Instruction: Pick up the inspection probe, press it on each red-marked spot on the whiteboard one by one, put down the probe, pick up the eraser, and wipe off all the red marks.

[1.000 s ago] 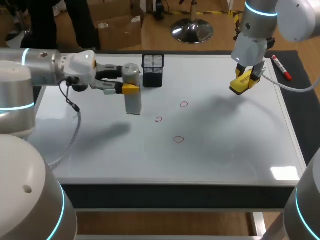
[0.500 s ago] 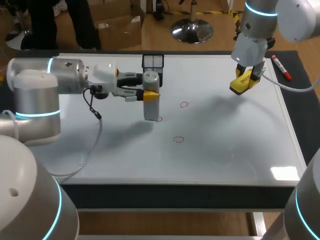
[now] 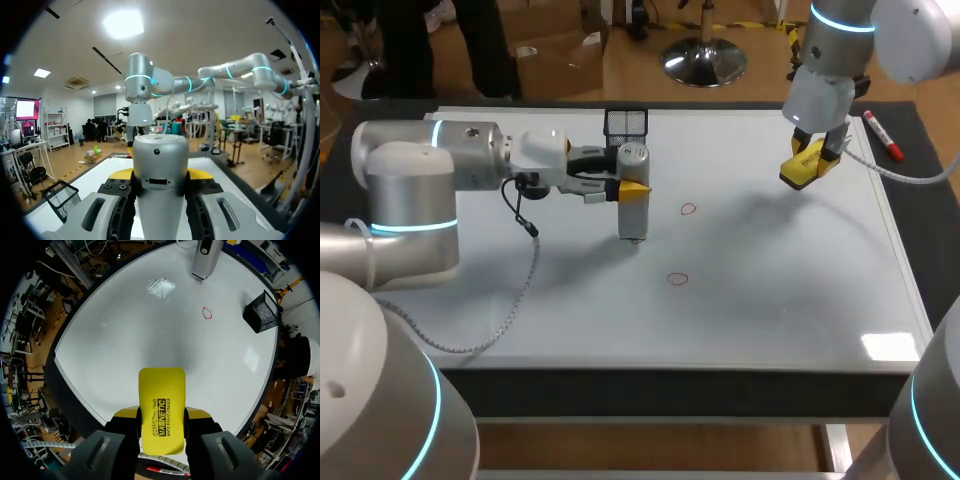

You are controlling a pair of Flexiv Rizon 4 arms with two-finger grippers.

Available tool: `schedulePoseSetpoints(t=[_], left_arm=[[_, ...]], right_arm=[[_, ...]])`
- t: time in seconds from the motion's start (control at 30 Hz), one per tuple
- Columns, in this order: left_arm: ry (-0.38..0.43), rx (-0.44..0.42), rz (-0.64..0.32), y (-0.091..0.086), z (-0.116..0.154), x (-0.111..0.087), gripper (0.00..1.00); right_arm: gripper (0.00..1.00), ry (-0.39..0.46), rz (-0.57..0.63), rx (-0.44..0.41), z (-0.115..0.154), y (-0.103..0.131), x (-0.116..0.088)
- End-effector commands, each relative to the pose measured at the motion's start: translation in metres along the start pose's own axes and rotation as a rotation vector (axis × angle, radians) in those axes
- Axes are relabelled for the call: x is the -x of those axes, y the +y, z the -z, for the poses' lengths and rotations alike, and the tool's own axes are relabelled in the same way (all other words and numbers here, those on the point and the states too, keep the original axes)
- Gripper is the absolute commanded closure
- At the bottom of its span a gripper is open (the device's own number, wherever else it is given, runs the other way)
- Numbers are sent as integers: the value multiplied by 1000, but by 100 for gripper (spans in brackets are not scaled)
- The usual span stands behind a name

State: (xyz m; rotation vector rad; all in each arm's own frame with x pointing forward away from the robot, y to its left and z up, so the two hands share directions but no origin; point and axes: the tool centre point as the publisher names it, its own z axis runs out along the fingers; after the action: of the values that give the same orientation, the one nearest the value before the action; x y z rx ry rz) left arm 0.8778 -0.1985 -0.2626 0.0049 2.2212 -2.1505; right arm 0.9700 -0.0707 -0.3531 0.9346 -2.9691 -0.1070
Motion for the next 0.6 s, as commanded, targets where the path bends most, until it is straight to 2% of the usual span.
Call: schedulePoseSetpoints(t=[0.03,0.6], left_arm=[[-6,-9,7,4,-4,5,100],[-6,-9,18,15,-5,7,100]], right_arm=[[100,2,2,-2,1,-1,0],[100,2,2,-2,1,-1,0]])
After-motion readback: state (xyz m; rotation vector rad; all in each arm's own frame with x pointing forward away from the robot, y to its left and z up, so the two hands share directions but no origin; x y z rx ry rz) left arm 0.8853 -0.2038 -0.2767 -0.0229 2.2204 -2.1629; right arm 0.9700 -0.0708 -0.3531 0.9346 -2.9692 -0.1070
